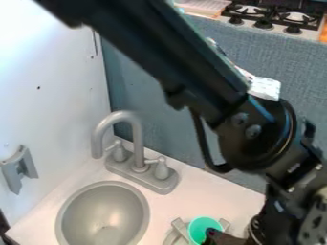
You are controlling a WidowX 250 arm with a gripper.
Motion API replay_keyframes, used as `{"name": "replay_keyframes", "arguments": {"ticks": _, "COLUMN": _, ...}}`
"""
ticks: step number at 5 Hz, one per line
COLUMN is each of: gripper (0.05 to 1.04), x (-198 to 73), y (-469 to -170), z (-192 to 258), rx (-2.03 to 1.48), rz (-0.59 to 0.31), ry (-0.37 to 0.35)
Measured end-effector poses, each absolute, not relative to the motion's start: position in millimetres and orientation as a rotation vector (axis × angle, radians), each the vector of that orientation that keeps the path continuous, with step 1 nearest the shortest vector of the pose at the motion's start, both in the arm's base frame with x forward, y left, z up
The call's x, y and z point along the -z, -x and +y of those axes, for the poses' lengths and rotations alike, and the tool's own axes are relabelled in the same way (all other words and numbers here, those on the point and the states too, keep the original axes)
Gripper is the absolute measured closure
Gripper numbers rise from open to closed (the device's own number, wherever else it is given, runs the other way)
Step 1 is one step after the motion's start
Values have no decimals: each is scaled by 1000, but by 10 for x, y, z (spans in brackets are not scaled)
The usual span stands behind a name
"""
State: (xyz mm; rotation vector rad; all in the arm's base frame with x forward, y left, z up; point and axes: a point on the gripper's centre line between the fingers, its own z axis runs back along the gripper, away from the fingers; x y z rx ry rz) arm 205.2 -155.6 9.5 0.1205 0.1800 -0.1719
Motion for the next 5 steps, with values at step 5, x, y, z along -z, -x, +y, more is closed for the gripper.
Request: {"name": "replay_keyframes", "arguments": {"ticks": 5, "gripper": 76, "x": 448, "y": -2213, "z": -1569, "rx": 822, "rz": 125, "ry": -11}}
